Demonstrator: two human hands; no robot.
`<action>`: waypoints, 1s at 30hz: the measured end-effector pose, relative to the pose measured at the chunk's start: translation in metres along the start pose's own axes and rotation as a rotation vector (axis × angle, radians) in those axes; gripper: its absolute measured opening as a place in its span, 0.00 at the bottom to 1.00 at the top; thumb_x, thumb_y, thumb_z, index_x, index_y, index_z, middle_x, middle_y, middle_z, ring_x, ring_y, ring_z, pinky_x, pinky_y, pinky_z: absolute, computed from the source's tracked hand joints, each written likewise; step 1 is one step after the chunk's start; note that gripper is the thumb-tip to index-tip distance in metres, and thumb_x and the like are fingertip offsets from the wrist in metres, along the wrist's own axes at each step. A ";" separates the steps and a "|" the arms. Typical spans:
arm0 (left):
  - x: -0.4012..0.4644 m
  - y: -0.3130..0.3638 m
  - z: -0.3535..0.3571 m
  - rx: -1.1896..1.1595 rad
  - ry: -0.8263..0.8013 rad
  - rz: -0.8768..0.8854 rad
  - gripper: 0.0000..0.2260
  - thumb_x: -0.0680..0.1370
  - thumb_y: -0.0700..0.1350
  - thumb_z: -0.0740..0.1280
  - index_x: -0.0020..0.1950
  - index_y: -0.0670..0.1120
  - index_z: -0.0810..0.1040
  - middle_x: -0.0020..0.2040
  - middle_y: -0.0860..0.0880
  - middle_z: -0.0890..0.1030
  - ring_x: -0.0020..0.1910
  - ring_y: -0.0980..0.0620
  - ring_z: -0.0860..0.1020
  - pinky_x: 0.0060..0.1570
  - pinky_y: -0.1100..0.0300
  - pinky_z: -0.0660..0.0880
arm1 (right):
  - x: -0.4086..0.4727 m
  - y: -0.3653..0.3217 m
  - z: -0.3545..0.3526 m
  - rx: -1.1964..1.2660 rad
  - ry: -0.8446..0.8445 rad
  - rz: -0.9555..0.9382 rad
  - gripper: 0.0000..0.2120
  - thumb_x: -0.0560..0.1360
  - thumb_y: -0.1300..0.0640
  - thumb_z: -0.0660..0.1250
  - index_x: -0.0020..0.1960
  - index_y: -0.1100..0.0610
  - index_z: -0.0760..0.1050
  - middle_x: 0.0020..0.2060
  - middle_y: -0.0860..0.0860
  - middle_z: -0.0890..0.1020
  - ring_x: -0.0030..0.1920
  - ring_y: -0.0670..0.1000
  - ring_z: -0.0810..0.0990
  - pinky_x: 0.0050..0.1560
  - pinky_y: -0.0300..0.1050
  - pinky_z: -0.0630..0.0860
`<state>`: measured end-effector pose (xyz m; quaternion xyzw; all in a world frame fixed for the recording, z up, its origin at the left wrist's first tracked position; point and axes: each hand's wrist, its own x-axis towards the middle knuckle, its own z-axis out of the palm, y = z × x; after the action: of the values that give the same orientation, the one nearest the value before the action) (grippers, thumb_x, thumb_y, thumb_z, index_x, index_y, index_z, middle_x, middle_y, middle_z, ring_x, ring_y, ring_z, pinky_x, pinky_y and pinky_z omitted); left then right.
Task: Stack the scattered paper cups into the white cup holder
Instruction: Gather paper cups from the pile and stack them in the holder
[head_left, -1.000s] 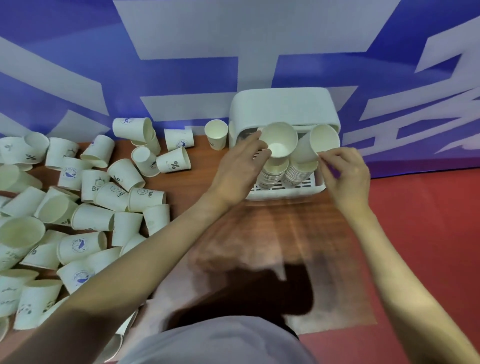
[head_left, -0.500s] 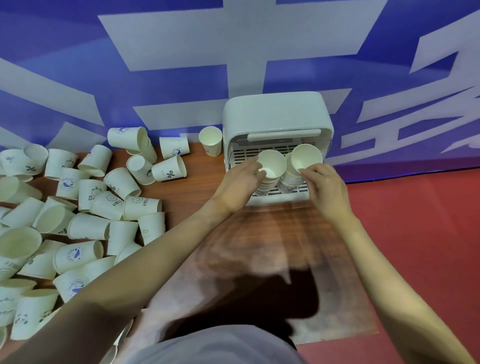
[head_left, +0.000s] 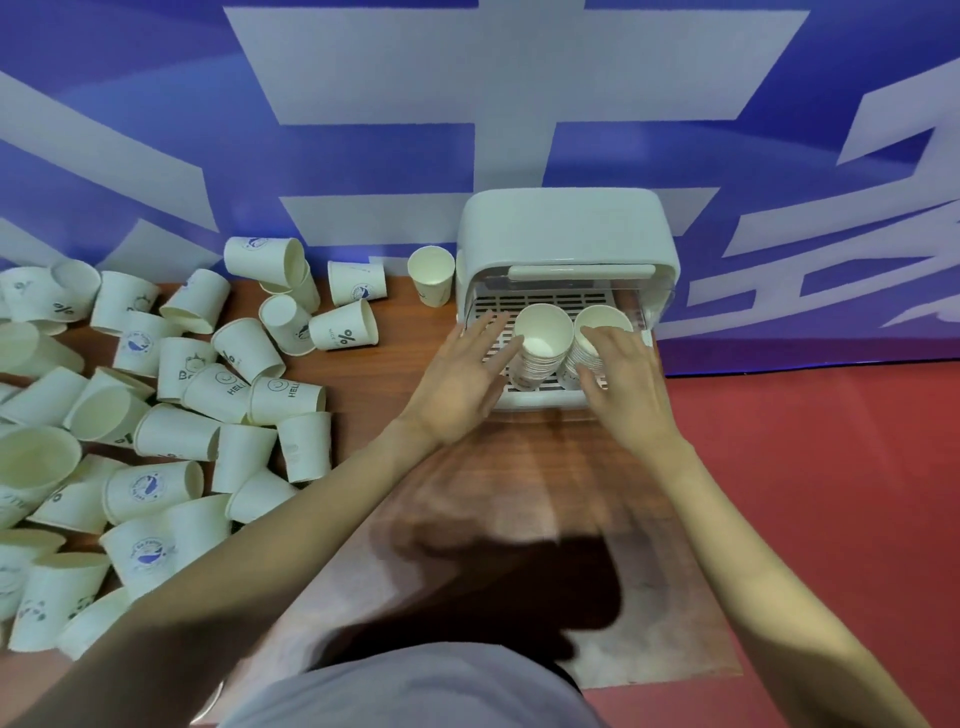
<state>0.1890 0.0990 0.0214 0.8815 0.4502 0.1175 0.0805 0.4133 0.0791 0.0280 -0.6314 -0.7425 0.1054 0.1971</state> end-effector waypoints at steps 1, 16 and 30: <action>-0.010 -0.005 -0.003 0.004 0.016 -0.040 0.24 0.77 0.43 0.66 0.72 0.44 0.67 0.73 0.39 0.64 0.73 0.40 0.61 0.71 0.43 0.57 | -0.004 -0.011 0.001 0.040 -0.003 -0.030 0.20 0.75 0.59 0.67 0.66 0.61 0.71 0.59 0.56 0.77 0.62 0.57 0.72 0.62 0.53 0.67; -0.213 -0.118 -0.020 0.011 -0.020 -0.600 0.22 0.74 0.51 0.57 0.63 0.39 0.73 0.62 0.36 0.75 0.60 0.36 0.73 0.55 0.42 0.72 | -0.011 -0.179 0.133 0.030 -0.592 -0.394 0.30 0.78 0.49 0.62 0.76 0.56 0.56 0.73 0.53 0.63 0.71 0.54 0.64 0.70 0.53 0.62; -0.269 -0.116 -0.012 -0.032 -0.021 -0.739 0.21 0.70 0.42 0.74 0.61 0.39 0.75 0.55 0.38 0.77 0.45 0.36 0.78 0.40 0.48 0.75 | 0.010 -0.238 0.188 0.042 -0.607 -0.370 0.30 0.76 0.58 0.67 0.74 0.57 0.60 0.71 0.54 0.65 0.71 0.54 0.61 0.69 0.48 0.58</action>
<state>-0.0572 -0.0518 -0.0317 0.6593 0.7353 0.0785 0.1358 0.1188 0.0636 -0.0435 -0.4217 -0.8667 0.2662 -0.0039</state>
